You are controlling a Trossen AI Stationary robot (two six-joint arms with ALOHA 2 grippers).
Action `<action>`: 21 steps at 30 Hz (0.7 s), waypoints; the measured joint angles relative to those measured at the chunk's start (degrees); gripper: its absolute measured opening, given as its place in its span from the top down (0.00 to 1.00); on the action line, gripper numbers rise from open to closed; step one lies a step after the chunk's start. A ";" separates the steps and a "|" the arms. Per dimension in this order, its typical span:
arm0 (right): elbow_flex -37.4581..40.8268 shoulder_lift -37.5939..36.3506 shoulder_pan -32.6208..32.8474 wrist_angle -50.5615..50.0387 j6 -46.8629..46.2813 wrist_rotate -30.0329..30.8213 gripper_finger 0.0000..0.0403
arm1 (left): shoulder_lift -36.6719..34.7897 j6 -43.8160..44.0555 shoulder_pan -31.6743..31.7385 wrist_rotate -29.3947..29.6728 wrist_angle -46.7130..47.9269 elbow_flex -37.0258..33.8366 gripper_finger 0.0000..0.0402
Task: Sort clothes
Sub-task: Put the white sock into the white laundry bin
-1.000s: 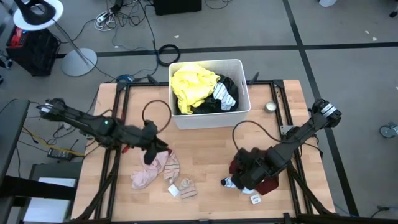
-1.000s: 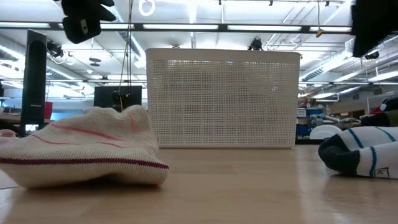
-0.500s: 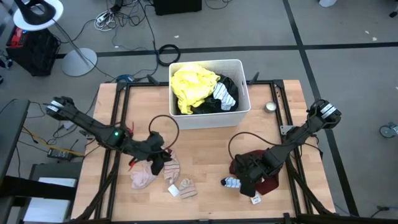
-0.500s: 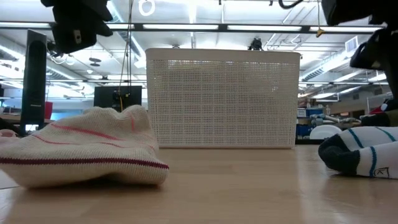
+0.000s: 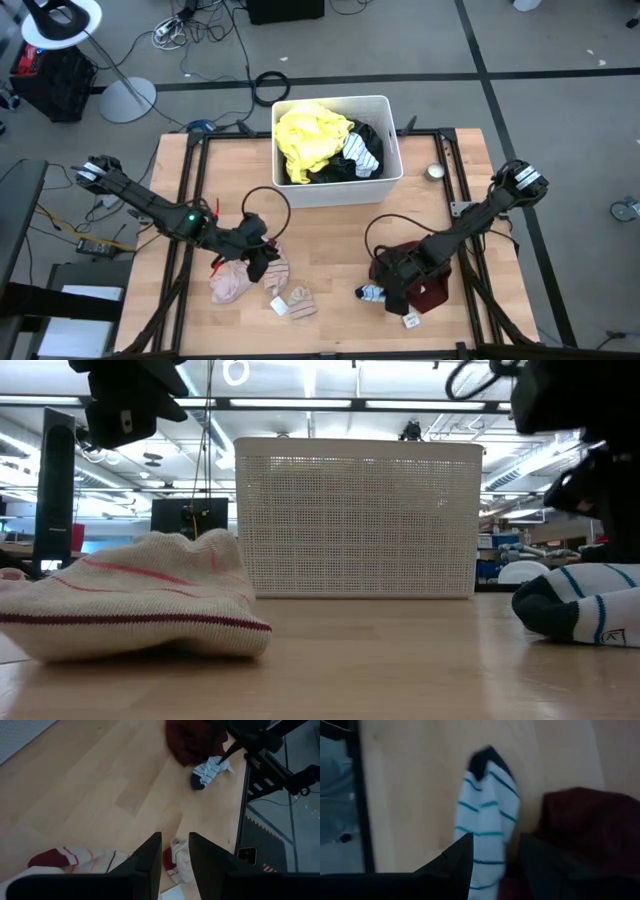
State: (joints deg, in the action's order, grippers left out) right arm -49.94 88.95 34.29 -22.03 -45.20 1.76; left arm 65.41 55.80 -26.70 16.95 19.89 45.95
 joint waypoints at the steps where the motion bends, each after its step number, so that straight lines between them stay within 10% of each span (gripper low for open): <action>1: 0.65 0.00 -0.26 0.08 0.03 0.00 0.60 | 0.00 0.01 0.00 0.00 -0.10 0.00 0.75; 11: 5.03 0.04 -1.26 7.98 0.06 -2.54 0.64 | 0.00 0.03 0.00 0.00 -0.38 0.00 0.75; 21: 7.00 0.04 -1.26 9.11 -2.34 -7.29 0.89 | -0.02 -0.17 0.02 0.00 -0.25 0.00 0.75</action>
State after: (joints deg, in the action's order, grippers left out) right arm -42.94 88.99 33.04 -12.92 -47.54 -5.53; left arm 65.39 55.64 -26.68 16.95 19.64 45.95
